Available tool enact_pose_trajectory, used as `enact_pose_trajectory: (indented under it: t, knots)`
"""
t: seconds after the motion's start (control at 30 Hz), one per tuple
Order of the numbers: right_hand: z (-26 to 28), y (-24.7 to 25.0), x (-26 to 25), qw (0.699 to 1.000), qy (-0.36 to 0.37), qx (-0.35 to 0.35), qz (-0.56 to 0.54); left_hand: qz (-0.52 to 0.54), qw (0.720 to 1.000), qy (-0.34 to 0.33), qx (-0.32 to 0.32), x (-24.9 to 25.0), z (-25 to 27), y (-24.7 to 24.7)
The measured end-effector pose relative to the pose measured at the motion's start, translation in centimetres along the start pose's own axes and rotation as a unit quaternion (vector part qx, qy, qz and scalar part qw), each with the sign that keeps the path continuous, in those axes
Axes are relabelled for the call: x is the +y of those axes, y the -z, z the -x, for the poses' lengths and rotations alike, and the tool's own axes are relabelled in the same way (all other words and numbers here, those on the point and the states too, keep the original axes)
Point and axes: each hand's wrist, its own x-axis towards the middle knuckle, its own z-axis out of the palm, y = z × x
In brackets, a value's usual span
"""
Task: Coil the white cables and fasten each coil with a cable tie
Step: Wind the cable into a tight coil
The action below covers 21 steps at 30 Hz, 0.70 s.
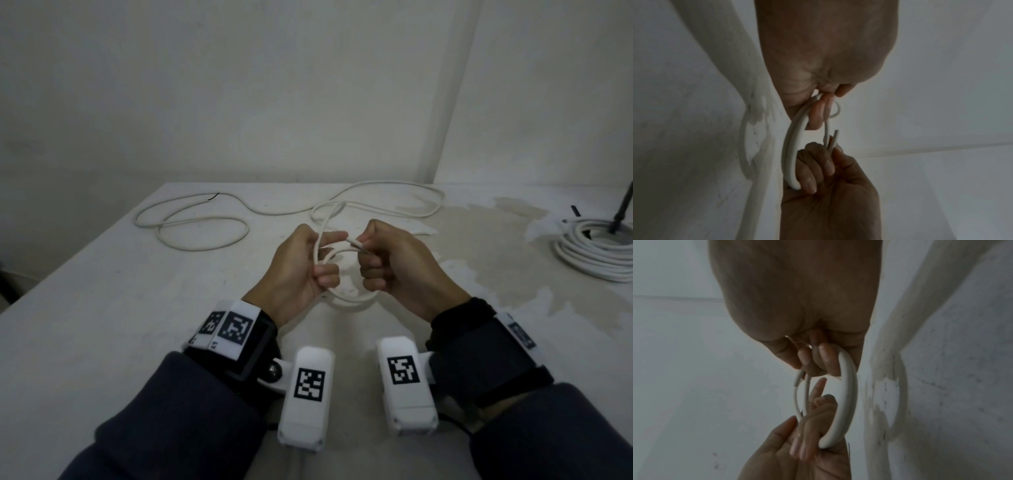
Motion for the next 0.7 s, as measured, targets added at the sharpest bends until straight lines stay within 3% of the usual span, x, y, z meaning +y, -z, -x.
enact_pose_trajectory:
  t: [0.33,0.47,0.7]
  knots:
    - [0.06,-0.03,0.14,0.999,0.028,-0.019,0.036,-0.061,0.996,-0.041,0.048,-0.01,0.20,0.18]
    - [0.33,-0.01,-0.19,0.997,0.045,-0.002,0.069,-0.083,0.994,-0.068,0.028,0.11,0.36,-0.10]
    - [0.22,0.33,-0.11,0.977,0.105,0.000,0.184,-0.234,0.951,-0.197,0.042,-0.22,0.48,0.26]
